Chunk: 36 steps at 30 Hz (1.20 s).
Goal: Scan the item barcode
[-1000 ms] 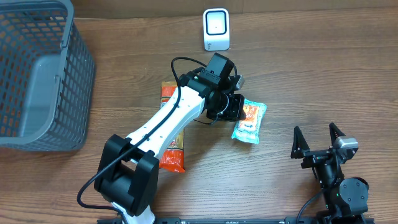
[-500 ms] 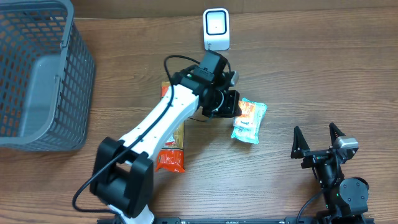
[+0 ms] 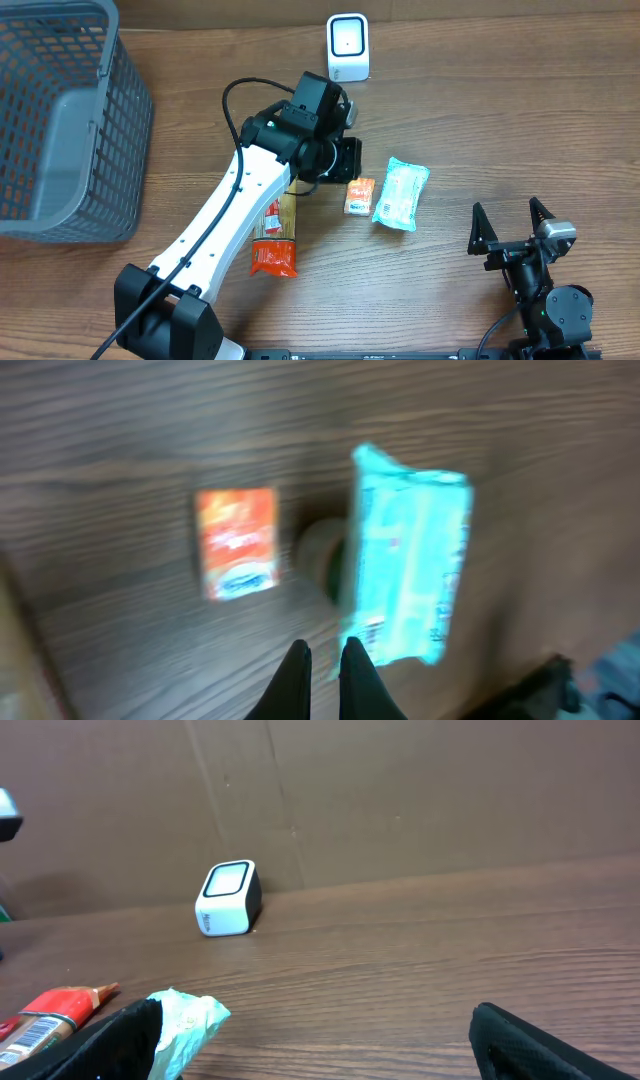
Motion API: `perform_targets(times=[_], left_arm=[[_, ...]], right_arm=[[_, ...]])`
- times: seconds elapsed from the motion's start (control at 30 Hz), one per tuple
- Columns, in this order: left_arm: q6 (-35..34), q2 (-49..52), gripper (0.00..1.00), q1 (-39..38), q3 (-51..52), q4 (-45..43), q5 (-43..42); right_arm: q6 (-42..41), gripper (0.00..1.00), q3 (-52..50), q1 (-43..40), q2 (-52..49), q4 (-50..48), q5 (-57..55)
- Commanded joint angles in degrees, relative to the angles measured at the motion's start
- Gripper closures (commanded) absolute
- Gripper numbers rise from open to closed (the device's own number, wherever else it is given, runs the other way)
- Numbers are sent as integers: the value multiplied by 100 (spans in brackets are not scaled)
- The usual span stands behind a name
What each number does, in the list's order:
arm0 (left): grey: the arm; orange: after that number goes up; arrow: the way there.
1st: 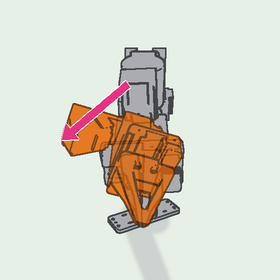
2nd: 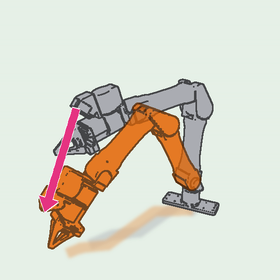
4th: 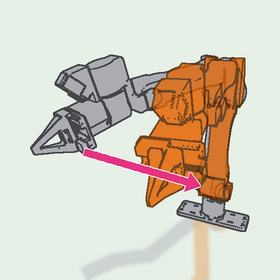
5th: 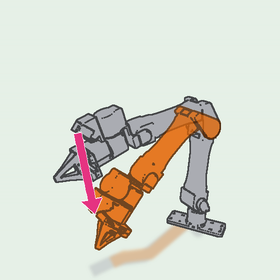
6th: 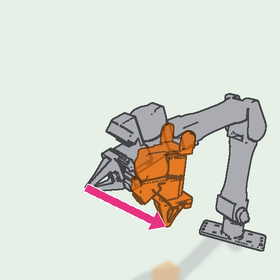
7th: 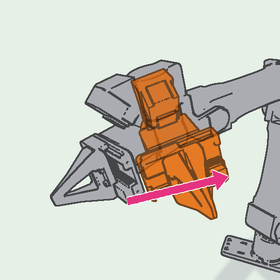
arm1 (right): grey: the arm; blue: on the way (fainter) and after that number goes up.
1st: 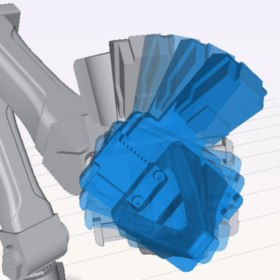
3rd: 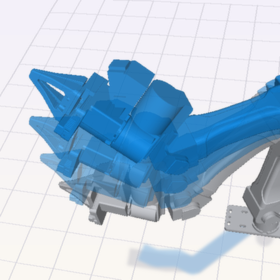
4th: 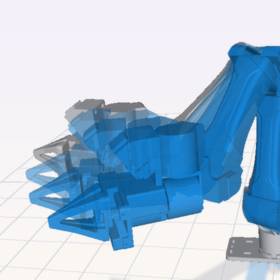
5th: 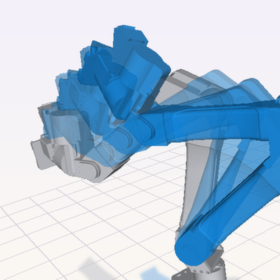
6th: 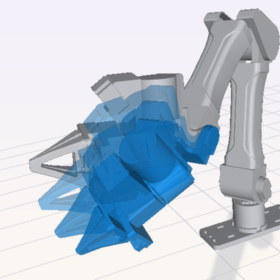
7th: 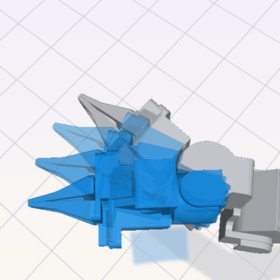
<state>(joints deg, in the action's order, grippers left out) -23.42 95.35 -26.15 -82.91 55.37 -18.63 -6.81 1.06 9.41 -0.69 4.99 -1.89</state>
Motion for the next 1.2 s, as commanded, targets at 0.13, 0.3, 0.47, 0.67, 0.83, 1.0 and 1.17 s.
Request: perform_targets(times=[0.13,0.3,0.47,0.67,0.83,1.0,1.17], left_arm=[[68,70,91,31,-103,254,872],[-48,319,83,20,-72,240,876],[-61,739,96,20,-72,42,870],[-107,977,96,4,-72,-221,804],[-109,1008,96,-72,-70,-256,811],[-109,1032,96,-177,-4,-411,896],[-271,1032,96,-286,271,-739,984]], right_arm=[[24,0,-61,-22,46,-37,-11],[24,0,-61,-22,46,-37,-13],[24,0,-61,-22,46,-37,-13],[24,0,-61,-22,46,-37,-13],[24,0,-61,-22,46,-37,-13],[24,0,-61,-22,46,-37,-13],[24,0,-61,-22,46,-37,-13]])
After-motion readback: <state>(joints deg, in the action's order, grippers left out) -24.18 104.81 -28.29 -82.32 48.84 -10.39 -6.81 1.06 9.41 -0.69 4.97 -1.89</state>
